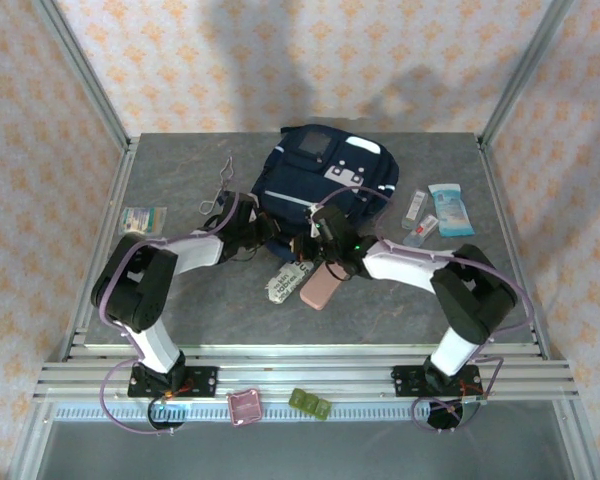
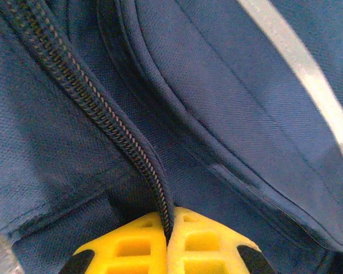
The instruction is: Pack the student bag
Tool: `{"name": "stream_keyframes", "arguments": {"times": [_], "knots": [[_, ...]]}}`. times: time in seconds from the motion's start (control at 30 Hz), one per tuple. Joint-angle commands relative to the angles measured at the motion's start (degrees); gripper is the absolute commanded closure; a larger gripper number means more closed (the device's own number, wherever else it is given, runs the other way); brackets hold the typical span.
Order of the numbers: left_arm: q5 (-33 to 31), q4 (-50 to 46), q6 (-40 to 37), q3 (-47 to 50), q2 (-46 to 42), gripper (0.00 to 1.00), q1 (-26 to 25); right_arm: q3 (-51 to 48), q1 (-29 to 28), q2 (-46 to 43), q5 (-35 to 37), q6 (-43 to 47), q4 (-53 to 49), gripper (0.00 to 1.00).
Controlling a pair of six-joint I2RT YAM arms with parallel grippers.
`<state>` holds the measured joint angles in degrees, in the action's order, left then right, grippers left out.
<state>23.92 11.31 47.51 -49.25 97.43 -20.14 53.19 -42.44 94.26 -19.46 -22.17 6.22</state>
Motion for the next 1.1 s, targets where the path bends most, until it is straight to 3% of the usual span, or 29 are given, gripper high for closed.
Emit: {"name": "stream_keyframes", "arguments": {"times": [0.0,0.37,0.7,0.8,1.07], "knots": [[-1.6,1.8,-1.6,0.9,-5.0,1.00,2.8,-3.9,1.4,-5.9,6.1,2.3,-5.6,1.00],[-0.1,-1.2,-3.4,-1.4,-9.2,1.00,5.3,-13.1,14.7,-12.6,18.3,0.5,-4.3,1.00],[-0.4,-3.4,-5.2,-1.3,-9.6,1.00,5.8,-5.0,25.8,0.4,30.6,-2.8,4.3,1.00],[-0.2,-3.2,-5.5,-0.8,-9.0,1.00,5.8,-2.6,26.3,2.6,34.8,-3.9,4.6,1.00],[-4.1,-7.1,-11.1,-6.4,-5.8,1.00,6.2,-9.5,25.7,-8.5,29.3,-4.8,5.5,1.00]]}}
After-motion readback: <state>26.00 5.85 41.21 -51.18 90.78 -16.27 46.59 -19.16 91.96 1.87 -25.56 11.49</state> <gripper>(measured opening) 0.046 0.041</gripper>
